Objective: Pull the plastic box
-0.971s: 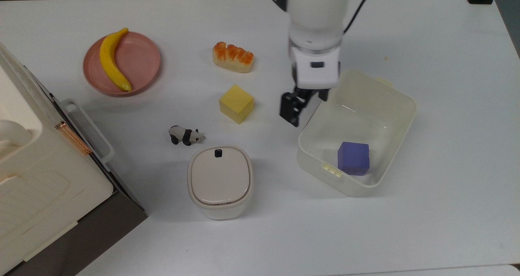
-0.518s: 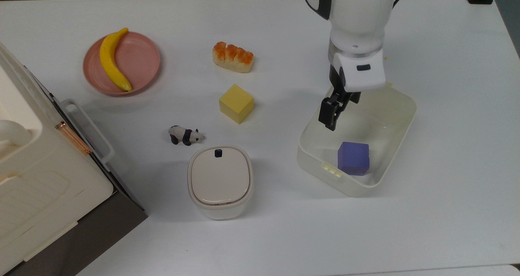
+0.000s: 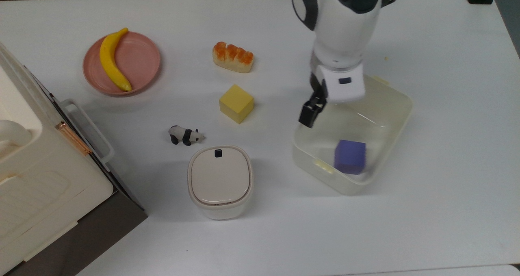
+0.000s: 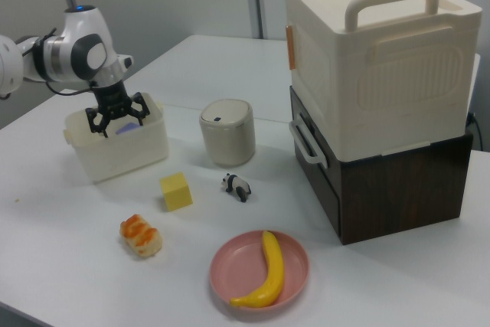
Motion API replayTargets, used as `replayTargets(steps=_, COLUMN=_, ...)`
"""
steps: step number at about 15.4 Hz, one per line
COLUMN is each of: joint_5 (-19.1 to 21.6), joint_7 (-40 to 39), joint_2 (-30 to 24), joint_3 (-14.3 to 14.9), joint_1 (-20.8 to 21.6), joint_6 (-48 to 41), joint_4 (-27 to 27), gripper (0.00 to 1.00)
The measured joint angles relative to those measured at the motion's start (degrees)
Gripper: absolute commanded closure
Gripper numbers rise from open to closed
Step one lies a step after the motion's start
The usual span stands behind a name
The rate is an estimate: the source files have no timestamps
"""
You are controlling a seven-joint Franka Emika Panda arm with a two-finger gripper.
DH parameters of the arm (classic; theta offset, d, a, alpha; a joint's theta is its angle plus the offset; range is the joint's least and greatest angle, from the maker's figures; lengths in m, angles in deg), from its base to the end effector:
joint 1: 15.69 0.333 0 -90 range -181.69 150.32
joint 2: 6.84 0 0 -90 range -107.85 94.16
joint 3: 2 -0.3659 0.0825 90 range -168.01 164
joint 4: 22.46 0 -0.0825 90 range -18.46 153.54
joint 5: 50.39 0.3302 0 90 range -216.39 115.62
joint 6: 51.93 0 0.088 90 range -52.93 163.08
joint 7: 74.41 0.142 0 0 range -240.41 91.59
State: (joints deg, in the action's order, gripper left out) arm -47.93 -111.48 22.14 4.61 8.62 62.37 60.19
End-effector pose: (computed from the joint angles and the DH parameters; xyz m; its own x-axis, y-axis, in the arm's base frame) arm 0.6428 0.2254 0.4320 0.5769 0.8163 0.0303 0.8152 -0.5777 0.0428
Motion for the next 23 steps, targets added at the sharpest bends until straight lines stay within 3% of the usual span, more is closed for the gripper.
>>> replayTargets(steps=9, joint_5=-1.38, joint_7=-12.07, joint_2=-2.26, joint_3=5.44, joint_1=-0.38, joint_6=-14.48, joint_4=0.06, gripper=0.0)
replayTargets(steps=15, joint_5=-1.33, joint_7=-13.89, joint_2=-4.94, joint_3=9.97, joint_1=-0.6, joint_6=-18.57, joint_4=0.02, gripper=0.0)
replayTargets(steps=23, joint_5=-0.41, joint_7=12.65, joint_2=-13.3, joint_3=10.4, joint_1=-1.79, joint_6=-18.66, joint_4=0.0, gripper=0.0)
